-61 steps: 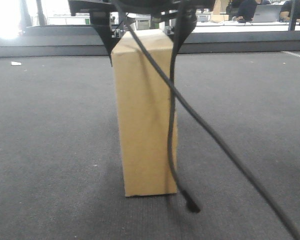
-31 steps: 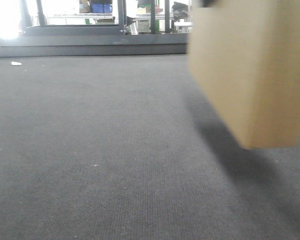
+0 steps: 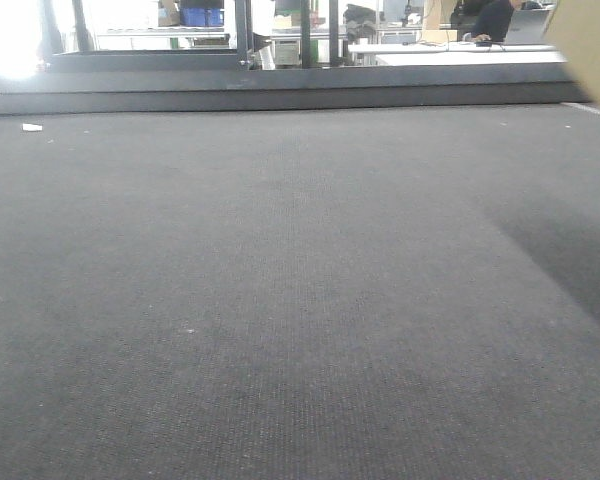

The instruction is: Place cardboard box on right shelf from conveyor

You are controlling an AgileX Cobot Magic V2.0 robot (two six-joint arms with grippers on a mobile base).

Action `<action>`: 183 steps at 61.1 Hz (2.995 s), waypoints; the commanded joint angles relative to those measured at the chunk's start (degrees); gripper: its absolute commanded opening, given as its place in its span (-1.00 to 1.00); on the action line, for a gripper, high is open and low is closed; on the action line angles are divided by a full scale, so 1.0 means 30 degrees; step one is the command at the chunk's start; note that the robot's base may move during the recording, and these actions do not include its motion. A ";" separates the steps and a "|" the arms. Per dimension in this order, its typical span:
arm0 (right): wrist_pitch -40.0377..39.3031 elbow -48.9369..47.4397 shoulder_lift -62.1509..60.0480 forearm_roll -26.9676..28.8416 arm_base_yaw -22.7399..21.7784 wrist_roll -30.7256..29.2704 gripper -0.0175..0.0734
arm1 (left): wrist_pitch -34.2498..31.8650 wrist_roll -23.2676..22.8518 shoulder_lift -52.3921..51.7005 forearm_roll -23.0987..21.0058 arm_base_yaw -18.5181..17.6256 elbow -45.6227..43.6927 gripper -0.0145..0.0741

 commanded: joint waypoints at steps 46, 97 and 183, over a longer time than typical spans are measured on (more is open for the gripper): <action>-0.2214 -0.0473 -0.4860 -0.0760 -0.0119 -0.0247 -0.31 | -0.1613 0.0004 -0.0277 -0.0112 0.0025 0.0159 -0.94; -0.2200 -0.0473 -0.4860 -0.0760 -0.0119 -0.0247 -0.31 | -0.1613 0.0004 -0.0277 -0.0112 0.0025 0.0159 -0.94; -0.2200 -0.0473 -0.4860 -0.0760 -0.0119 -0.0247 -0.31 | -0.1613 0.0004 -0.0277 -0.0112 0.0292 0.0159 -0.94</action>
